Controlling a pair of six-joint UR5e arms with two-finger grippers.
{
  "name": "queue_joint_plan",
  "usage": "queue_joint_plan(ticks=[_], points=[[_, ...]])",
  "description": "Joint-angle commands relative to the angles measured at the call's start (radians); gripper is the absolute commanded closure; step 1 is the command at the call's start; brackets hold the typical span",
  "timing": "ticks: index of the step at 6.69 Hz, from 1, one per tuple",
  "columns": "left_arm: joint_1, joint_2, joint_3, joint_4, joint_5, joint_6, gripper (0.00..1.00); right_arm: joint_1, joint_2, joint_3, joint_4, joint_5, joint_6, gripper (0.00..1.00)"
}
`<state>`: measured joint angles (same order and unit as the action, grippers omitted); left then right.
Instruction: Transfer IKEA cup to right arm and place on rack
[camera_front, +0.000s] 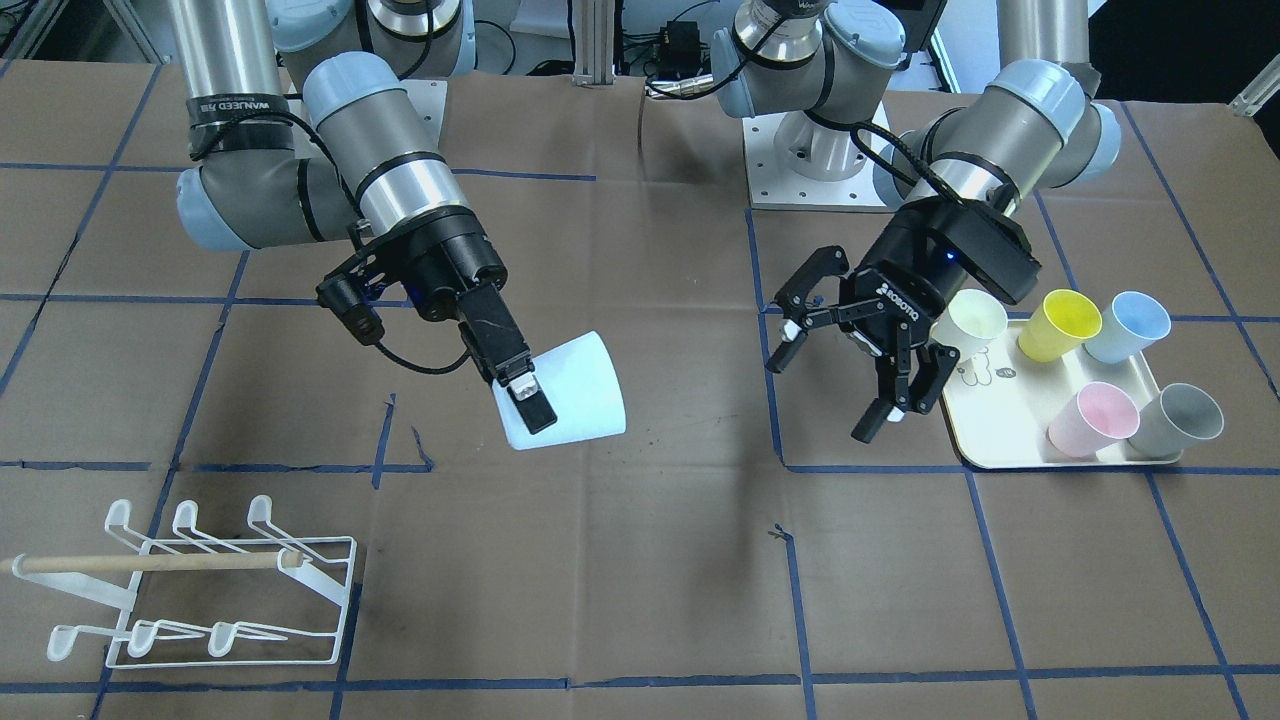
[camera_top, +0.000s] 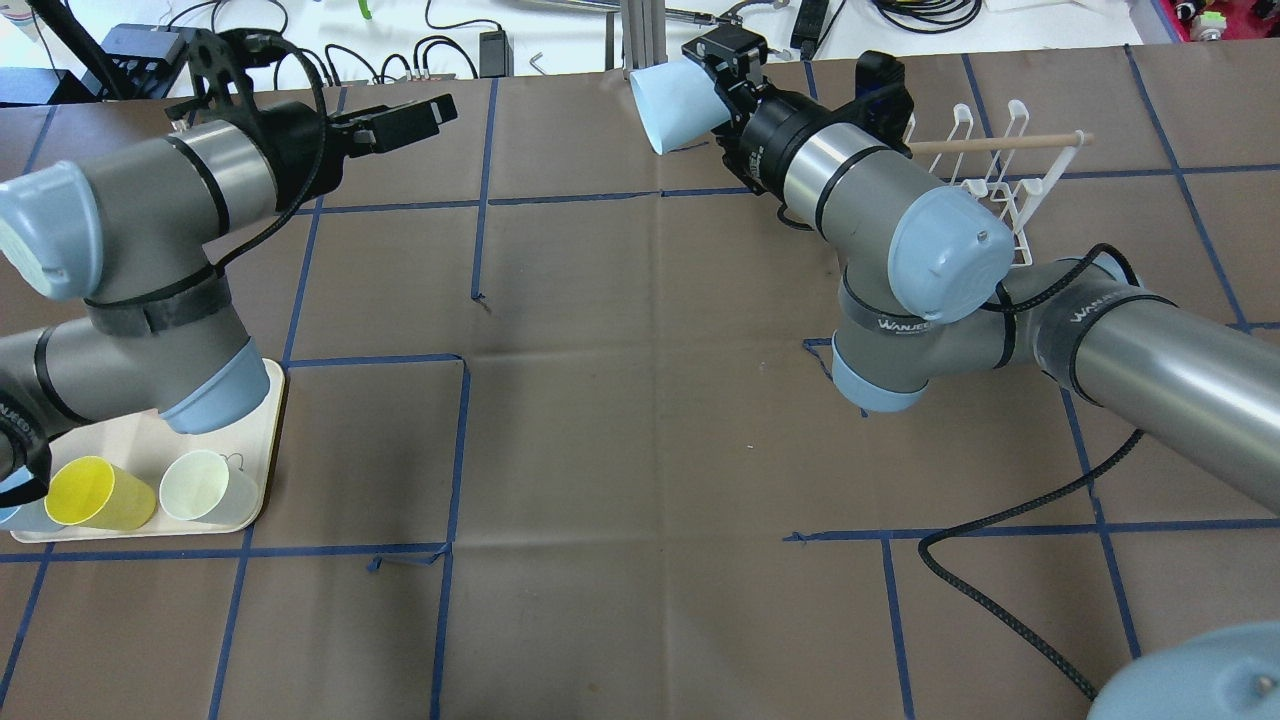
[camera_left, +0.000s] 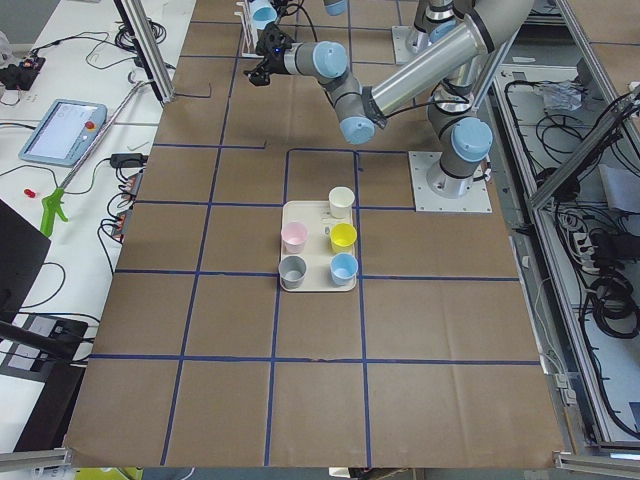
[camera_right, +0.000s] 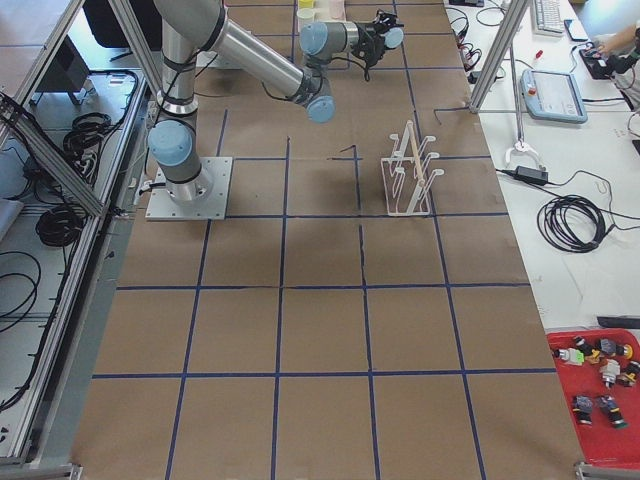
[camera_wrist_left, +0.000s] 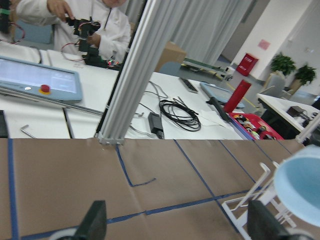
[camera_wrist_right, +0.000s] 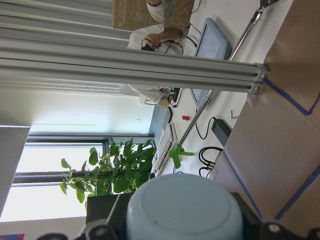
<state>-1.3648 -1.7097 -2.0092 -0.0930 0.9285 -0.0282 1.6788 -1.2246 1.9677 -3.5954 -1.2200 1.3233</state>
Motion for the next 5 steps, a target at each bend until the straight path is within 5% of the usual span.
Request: queue_joint_plan(ticks=[1,4,5], points=[[-0.104,0.022,0.209,-0.432,0.332,-0.007,0.00,-0.066,0.028,-0.036,0.006,-0.015,-0.302,0.81],[-0.157,0.022,0.540,-1.317,0.548,-0.010,0.00,-0.119,0.066,-0.079,0.006,-0.160,-0.623,0.82],[-0.149,0.024,0.581,-1.481,0.632,0.002,0.00,-0.123,0.077,-0.098,0.009,-0.185,-0.811,0.82]])
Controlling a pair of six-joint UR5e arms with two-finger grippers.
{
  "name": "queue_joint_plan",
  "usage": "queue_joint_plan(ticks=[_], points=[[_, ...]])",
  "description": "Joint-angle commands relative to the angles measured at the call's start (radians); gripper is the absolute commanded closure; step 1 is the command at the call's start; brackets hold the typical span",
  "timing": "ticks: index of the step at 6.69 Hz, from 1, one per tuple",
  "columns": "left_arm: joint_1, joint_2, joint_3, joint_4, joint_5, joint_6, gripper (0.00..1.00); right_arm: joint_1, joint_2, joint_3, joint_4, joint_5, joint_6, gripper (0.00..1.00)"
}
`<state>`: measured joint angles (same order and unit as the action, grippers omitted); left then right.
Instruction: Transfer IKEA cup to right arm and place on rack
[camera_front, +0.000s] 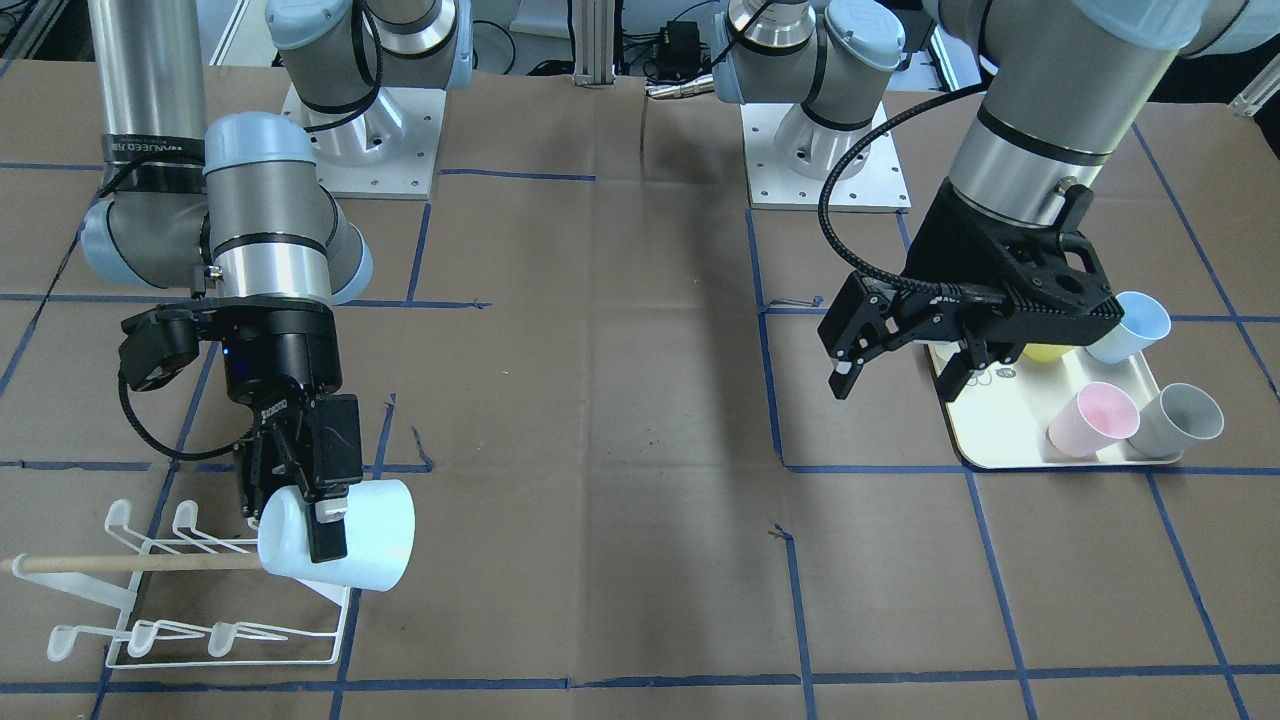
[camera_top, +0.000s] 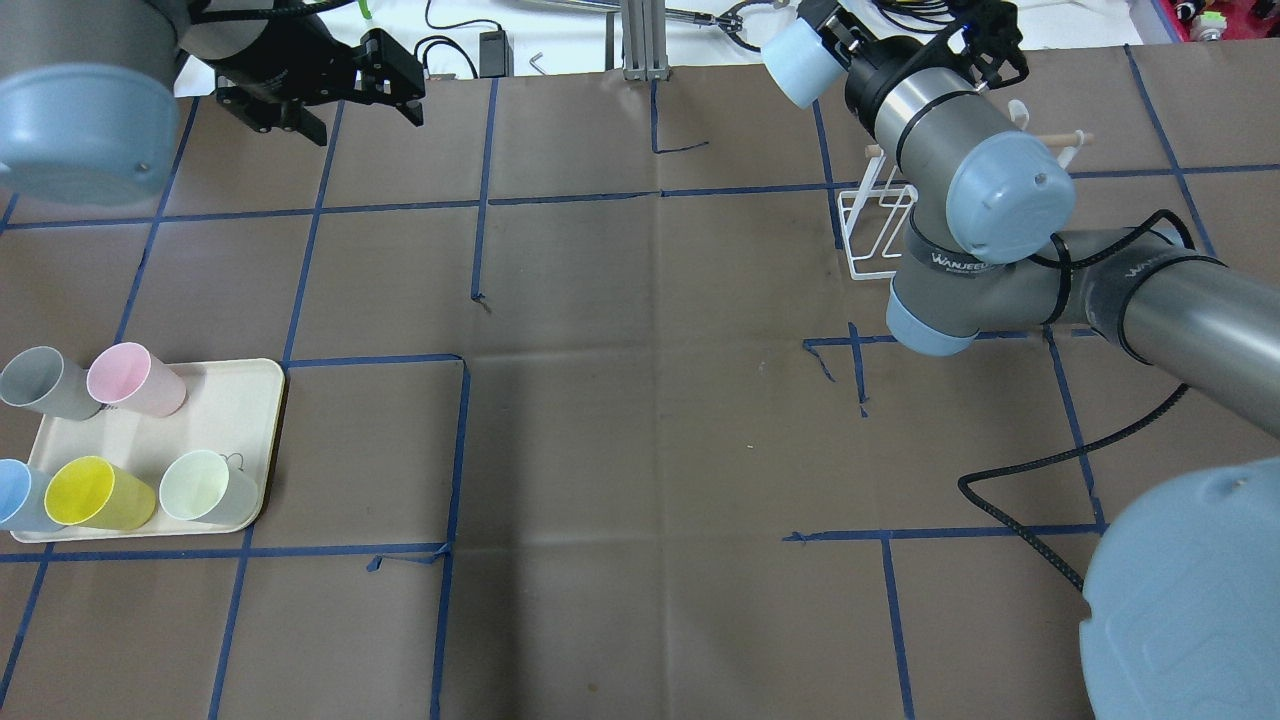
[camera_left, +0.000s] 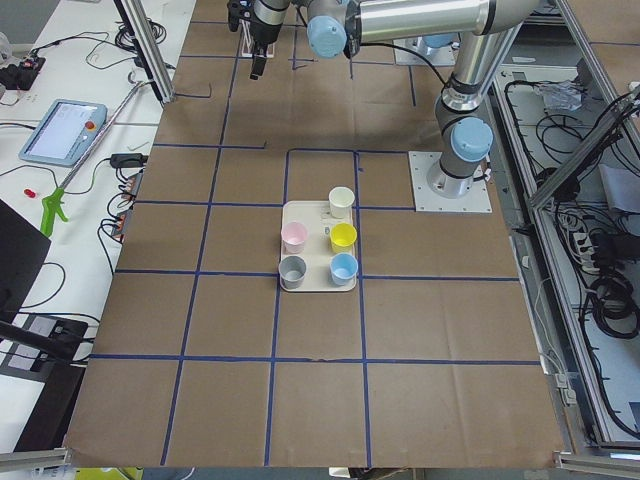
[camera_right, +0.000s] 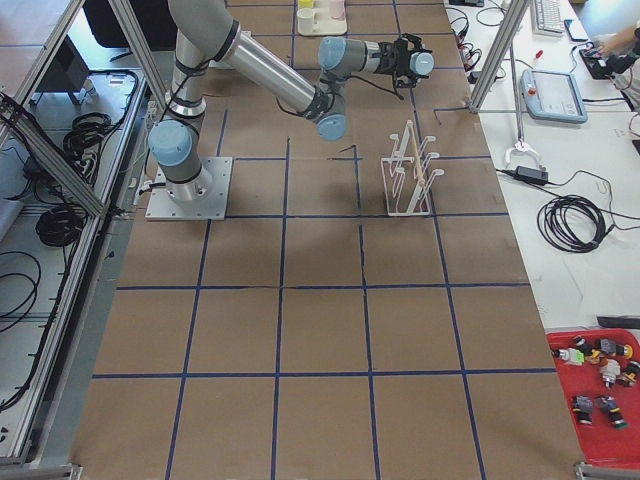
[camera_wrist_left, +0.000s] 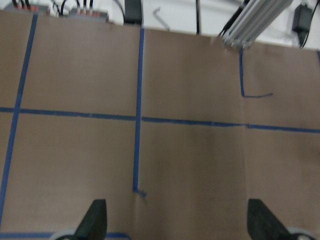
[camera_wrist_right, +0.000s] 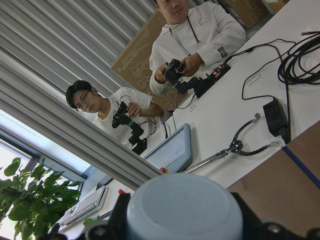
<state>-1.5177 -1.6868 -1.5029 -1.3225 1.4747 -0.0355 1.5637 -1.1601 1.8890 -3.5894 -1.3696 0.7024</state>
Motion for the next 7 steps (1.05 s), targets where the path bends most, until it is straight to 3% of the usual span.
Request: queue_joint_plan(ticks=[1,3,5,7], points=[[0.004,0.007,0.073,-0.298,0.122,0.011,0.00,-0.023,0.032,-0.048,0.003,-0.075,-0.318,0.82],[0.022,0.022,0.052,-0.308,0.128,0.055,0.00,-0.036,0.060,-0.053,0.003,-0.101,-0.453,0.84],[0.219,0.129,-0.052,-0.334,0.127,0.302,0.00,-0.089,0.074,-0.048,0.008,-0.098,-0.596,0.83],[0.428,0.237,-0.234,-0.308,0.122,0.551,0.01,-0.114,0.111,-0.053,-0.005,-0.100,-0.612,0.83]])
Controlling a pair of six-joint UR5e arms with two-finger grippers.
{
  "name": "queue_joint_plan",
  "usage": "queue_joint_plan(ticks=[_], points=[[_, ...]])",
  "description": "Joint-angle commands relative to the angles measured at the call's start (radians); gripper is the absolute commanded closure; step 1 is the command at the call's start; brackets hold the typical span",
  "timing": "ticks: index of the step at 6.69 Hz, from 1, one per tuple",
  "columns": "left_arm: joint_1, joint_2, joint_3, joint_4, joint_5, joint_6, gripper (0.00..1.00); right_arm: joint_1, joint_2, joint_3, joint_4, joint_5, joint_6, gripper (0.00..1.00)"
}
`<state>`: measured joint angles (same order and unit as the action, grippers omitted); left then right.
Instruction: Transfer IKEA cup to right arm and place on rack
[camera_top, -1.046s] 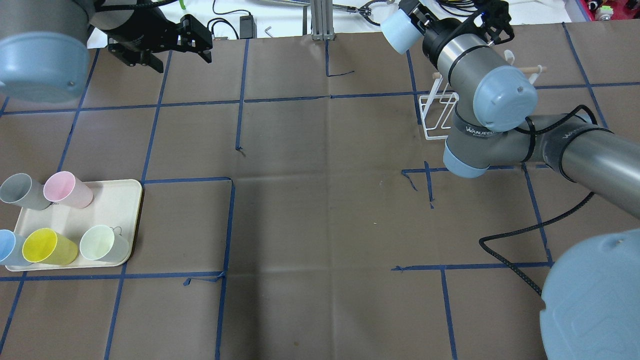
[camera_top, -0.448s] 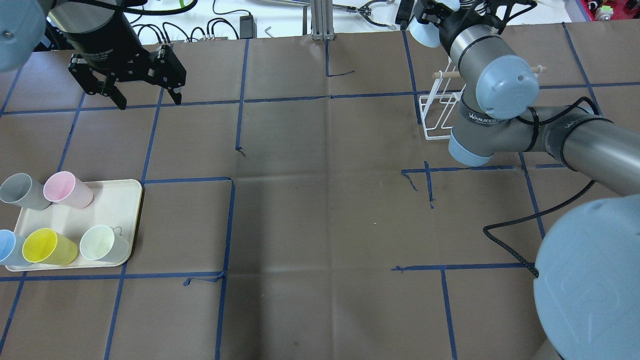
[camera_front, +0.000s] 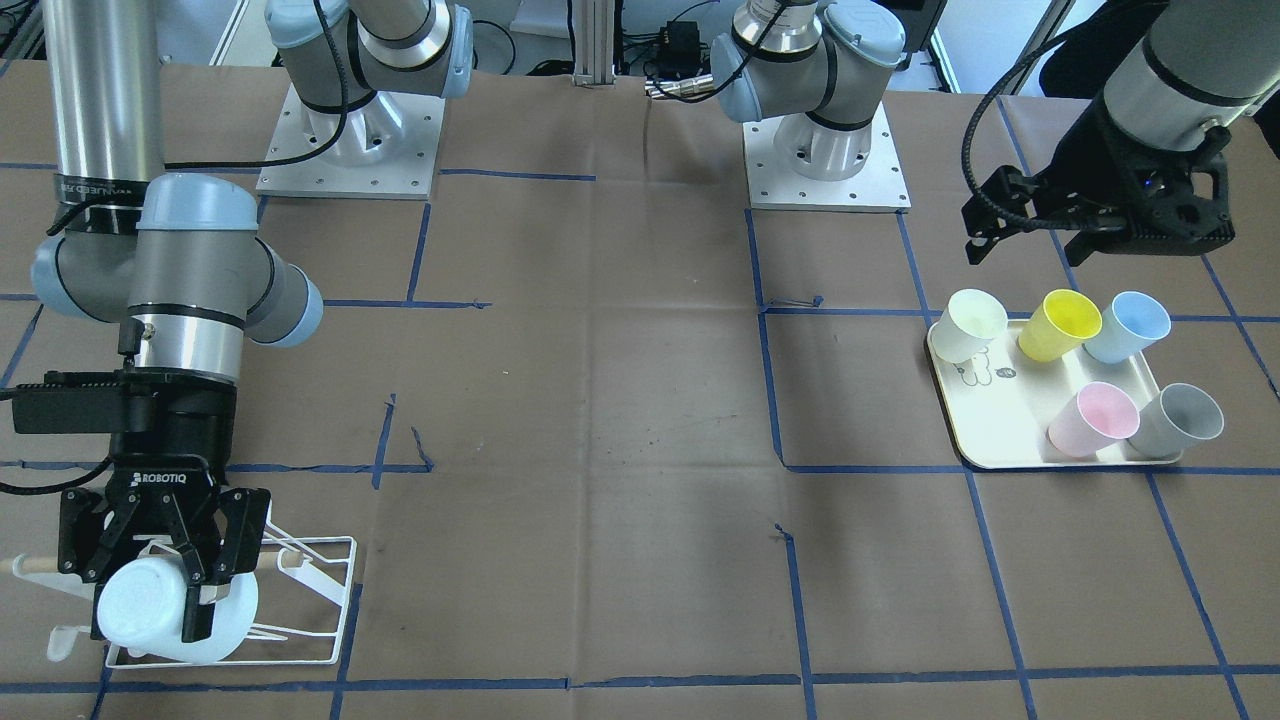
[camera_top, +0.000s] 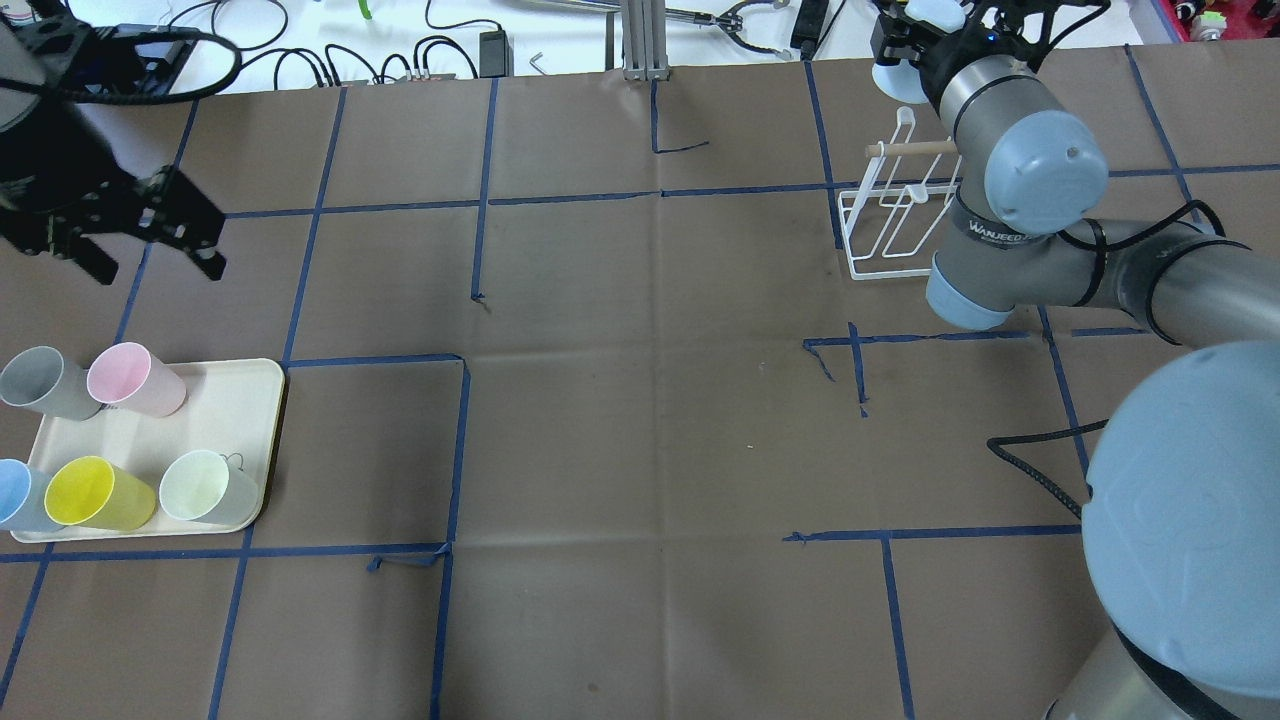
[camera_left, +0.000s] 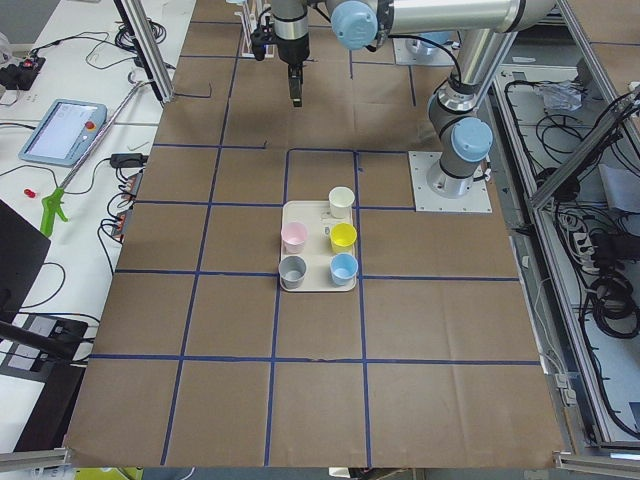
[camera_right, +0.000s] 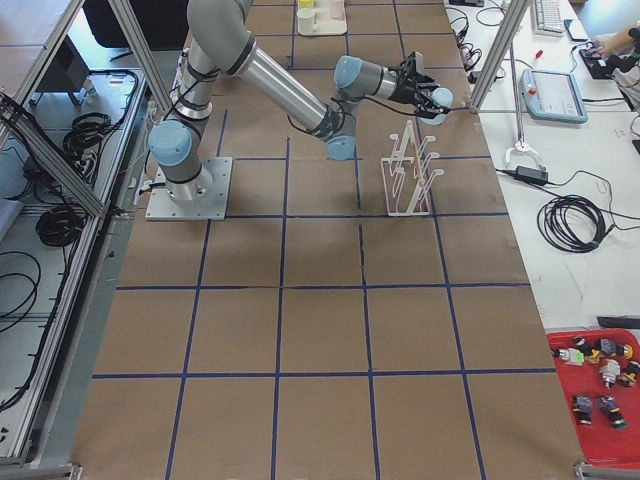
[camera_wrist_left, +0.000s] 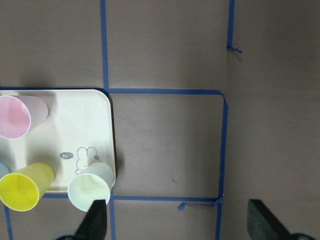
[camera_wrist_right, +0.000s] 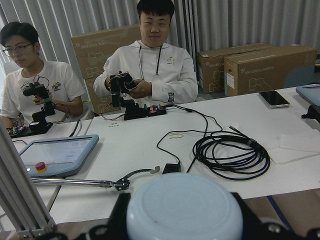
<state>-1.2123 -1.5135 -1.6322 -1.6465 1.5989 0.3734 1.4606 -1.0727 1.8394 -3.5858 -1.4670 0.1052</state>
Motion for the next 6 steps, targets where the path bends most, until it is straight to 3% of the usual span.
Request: queue_joint_plan(ticks=[1,4,6], points=[[0.195,0.079,-0.185,0.066,-0.002,0.177,0.01,-0.011,0.045,-0.005,-0.010,0.005,-0.015,0.83],[0.209,0.087,-0.332,0.200,-0.005,0.171,0.02,-0.011,0.079,-0.003,-0.010,0.007,-0.019,0.83],[0.209,0.085,-0.508,0.418,-0.007,0.168,0.02,-0.011,0.103,-0.003,-0.013,0.004,-0.052,0.78]])
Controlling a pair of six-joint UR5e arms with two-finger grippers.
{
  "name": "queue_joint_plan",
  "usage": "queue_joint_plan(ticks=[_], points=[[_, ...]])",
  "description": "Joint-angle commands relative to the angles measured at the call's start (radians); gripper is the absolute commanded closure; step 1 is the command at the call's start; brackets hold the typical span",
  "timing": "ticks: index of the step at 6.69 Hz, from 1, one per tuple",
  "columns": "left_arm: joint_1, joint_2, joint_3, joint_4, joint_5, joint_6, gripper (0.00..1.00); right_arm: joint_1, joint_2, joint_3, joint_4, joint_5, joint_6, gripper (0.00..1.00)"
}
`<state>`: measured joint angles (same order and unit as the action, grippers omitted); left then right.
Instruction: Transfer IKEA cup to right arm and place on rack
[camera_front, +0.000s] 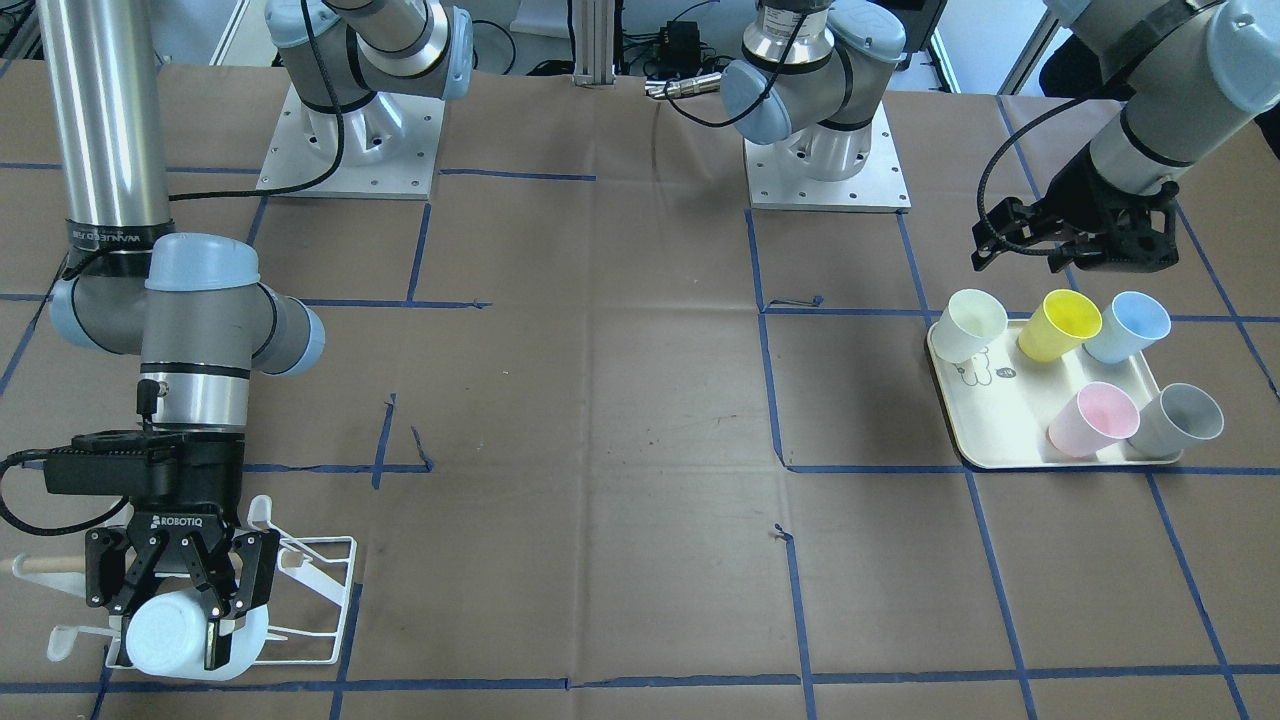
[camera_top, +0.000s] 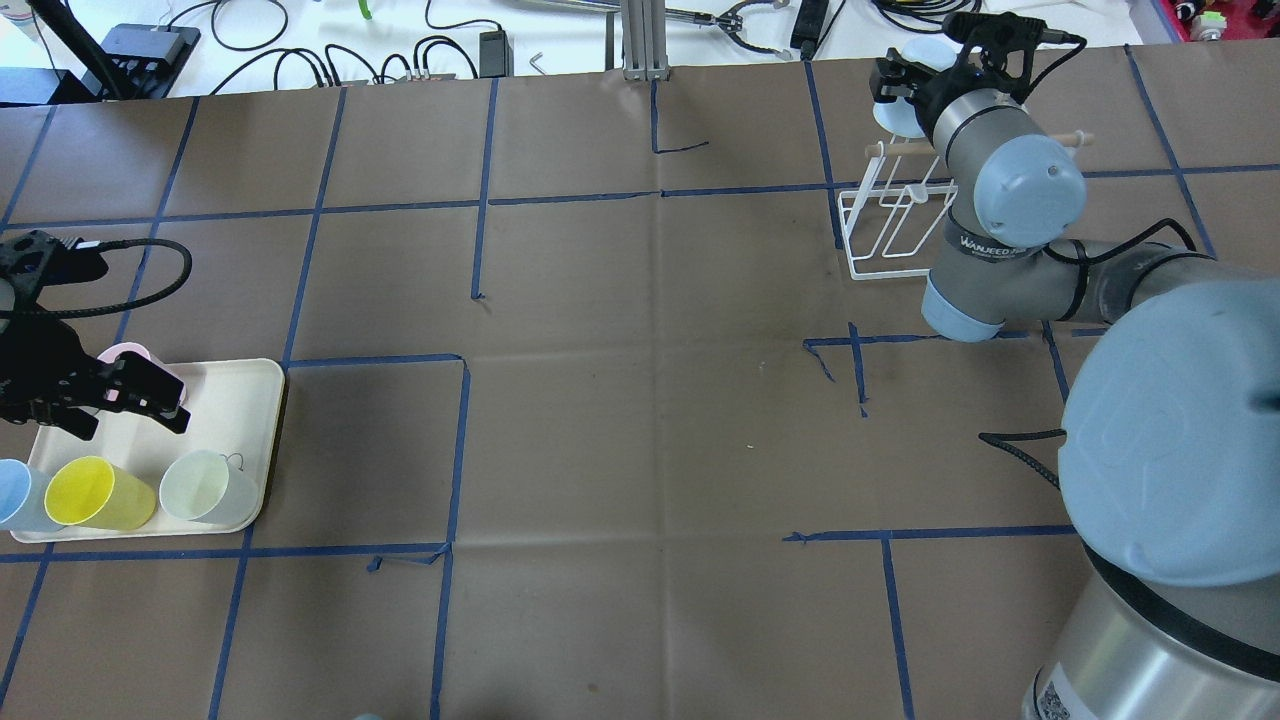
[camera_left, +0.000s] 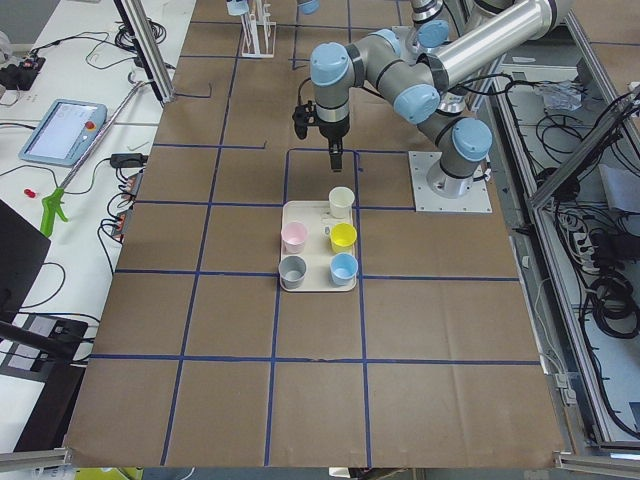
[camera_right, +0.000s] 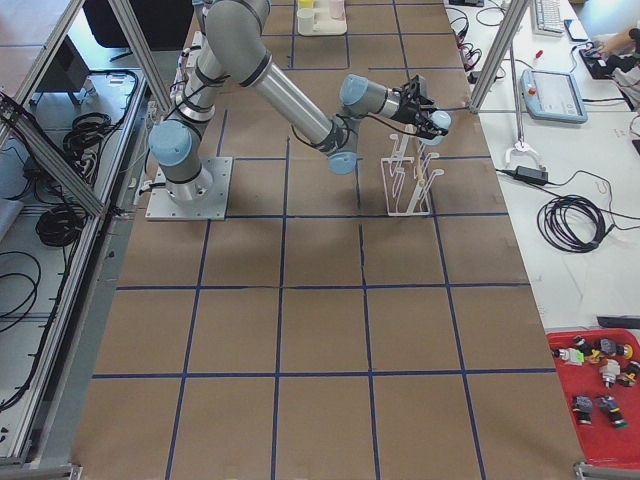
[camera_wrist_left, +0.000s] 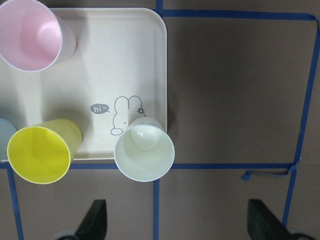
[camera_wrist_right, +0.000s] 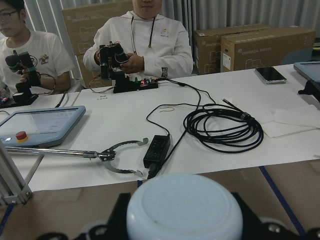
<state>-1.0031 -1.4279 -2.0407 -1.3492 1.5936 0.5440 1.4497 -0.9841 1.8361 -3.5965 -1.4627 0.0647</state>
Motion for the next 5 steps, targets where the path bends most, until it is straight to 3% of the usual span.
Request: queue_joint_plan(ticks=[1,2,5], points=[[0.001,-0.017,-0.184,0.242,-0.001,-0.002,0.02,0.000,0.018,0.000,-0.014,-0.002,-0.017,0.45],[0.003,-0.038,-0.250,0.343,-0.001,-0.001,0.02,0.001,0.018,-0.001,-0.014,-0.004,-0.016,0.01],[0.004,-0.138,-0.277,0.452,0.006,0.002,0.01,0.001,0.009,-0.005,-0.011,-0.007,-0.017,0.00]])
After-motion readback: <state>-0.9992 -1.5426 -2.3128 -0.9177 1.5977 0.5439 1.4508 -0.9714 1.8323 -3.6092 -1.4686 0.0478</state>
